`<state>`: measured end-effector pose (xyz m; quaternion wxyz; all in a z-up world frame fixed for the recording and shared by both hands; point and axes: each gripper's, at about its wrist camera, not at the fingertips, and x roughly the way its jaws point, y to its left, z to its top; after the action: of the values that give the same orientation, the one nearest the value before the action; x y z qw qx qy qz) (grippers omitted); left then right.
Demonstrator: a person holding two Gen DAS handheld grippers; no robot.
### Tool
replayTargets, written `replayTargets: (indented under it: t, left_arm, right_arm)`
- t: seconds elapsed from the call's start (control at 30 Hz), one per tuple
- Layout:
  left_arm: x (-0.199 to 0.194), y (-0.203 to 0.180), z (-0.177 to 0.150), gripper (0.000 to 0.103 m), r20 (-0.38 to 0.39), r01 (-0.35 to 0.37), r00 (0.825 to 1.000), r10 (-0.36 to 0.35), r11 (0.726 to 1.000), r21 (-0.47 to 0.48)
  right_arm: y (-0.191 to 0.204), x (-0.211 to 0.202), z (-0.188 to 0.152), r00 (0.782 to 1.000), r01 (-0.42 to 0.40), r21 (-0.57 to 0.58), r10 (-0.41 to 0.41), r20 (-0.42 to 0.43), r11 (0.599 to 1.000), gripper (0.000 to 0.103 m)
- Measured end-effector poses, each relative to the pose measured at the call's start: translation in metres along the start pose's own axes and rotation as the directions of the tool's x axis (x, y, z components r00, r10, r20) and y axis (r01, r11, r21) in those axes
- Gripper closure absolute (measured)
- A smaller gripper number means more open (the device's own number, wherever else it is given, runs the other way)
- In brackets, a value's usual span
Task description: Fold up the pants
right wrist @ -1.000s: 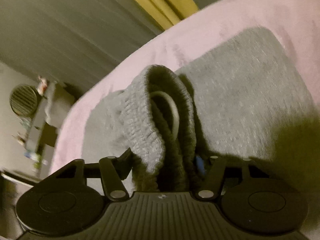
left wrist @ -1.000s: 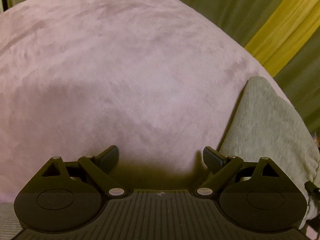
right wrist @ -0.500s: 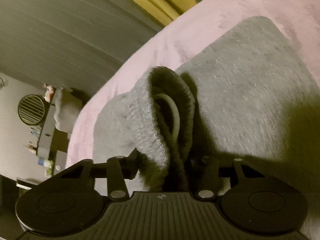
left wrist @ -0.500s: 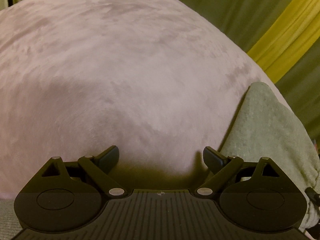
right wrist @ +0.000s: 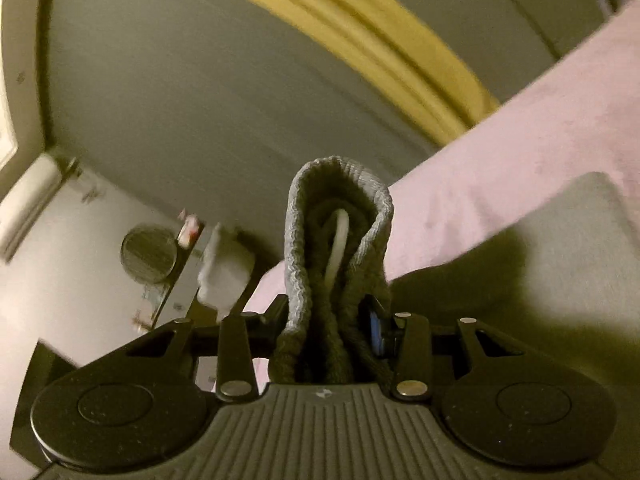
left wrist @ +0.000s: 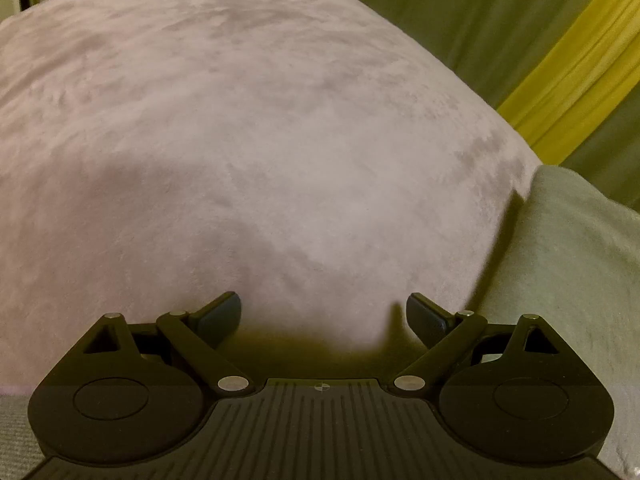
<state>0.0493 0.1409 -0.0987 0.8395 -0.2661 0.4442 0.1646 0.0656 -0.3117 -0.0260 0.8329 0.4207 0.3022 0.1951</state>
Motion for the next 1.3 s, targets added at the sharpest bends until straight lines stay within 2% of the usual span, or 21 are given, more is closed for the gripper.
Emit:
replayTargets:
  t: [0.1,0.17,0.2,0.23,0.27,0.3,0.37,0.47,0.57,0.6,0.67,0.7,0.9,1.07,1.17,1.3]
  left_arm:
    - [0.0,0.0,0.0,0.008,-0.002,-0.001,1.0,0.001,1.0,0.005]
    - [0.001,-0.001,0.001,0.008,-0.004,0.003,1.0,-0.003,1.0,0.014]
    - [0.001,-0.003,0.001,0.008,-0.008,0.001,1.0,-0.001,1.0,0.027]
    - [0.001,-0.005,0.001,0.008,-0.008,0.0,1.0,0.001,0.999,0.038]
    - [0.001,-0.007,0.0,0.008,-0.006,0.001,1.0,-0.001,0.999,0.053]
    - [0.0,-0.01,-0.001,0.008,-0.004,0.003,1.0,-0.003,0.998,0.07]
    - [0.001,-0.016,-0.002,0.008,0.001,-0.002,1.0,0.002,0.995,0.102]
    - [0.003,-0.026,-0.004,0.007,-0.002,-0.021,1.0,0.022,0.987,0.158]
    - [0.003,-0.031,-0.005,0.007,0.0,-0.032,0.999,0.032,0.981,0.189]
    - [0.003,-0.032,-0.005,0.007,-0.001,-0.036,0.999,0.037,0.98,0.195]
    - [0.002,-0.033,-0.006,0.007,-0.002,-0.04,0.999,0.041,0.98,0.197]
    - [0.002,-0.033,-0.006,0.007,-0.002,-0.042,0.999,0.044,0.979,0.198]
    - [0.0,-0.039,-0.007,0.007,0.002,-0.052,0.999,0.053,0.97,0.236]
    - [-0.013,-0.045,-0.014,0.007,0.023,-0.011,1.0,0.005,0.959,0.282]
    - [-0.024,-0.056,-0.023,0.007,0.03,0.066,0.996,-0.08,0.94,0.334]
    - [-0.025,-0.08,-0.037,0.007,-0.04,0.195,0.98,-0.196,0.89,0.413]
  right_arm:
    - [-0.039,-0.021,-0.002,0.994,0.102,0.078,-0.105,0.034,0.992,0.064]
    - [-0.061,-0.028,-0.004,0.973,0.224,0.064,-0.227,0.036,0.972,0.061]
    - [-0.071,-0.029,-0.005,0.938,0.345,0.049,-0.347,0.02,0.937,0.056]
    - [-0.078,-0.03,-0.006,0.898,0.439,0.032,-0.439,0.012,0.898,0.055]
    - [-0.082,-0.033,-0.006,0.885,0.464,0.028,-0.465,0.011,0.885,0.052]
    - [-0.086,-0.037,-0.007,0.89,0.456,0.039,-0.457,0.005,0.889,0.038]
    - [-0.089,-0.039,-0.008,0.895,0.446,0.053,-0.446,-0.014,0.893,0.023]
    - [-0.077,-0.032,-0.013,0.88,0.472,-0.052,-0.474,-0.023,0.88,0.021]
    - [-0.071,-0.022,-0.027,0.876,0.468,-0.134,-0.478,-0.057,0.874,0.007]
    - [-0.071,-0.016,-0.031,0.866,0.479,-0.166,-0.495,-0.071,0.862,0.006]
    - [-0.072,-0.006,-0.039,0.823,0.537,-0.25,-0.566,-0.054,0.806,0.004]
    - [-0.074,-0.004,-0.043,0.813,0.546,-0.281,-0.58,-0.049,0.789,0.004]
    - [-0.072,-0.012,-0.044,0.811,0.555,-0.268,-0.584,-0.036,0.788,0.004]
    - [-0.084,-0.021,-0.041,0.838,0.522,-0.153,-0.538,-0.093,0.839,0.004]
    - [-0.093,-0.017,-0.039,0.847,0.503,-0.134,-0.518,-0.123,0.854,0.004]
    - [-0.105,-0.014,-0.036,0.86,0.479,-0.091,-0.487,-0.152,0.873,0.004]
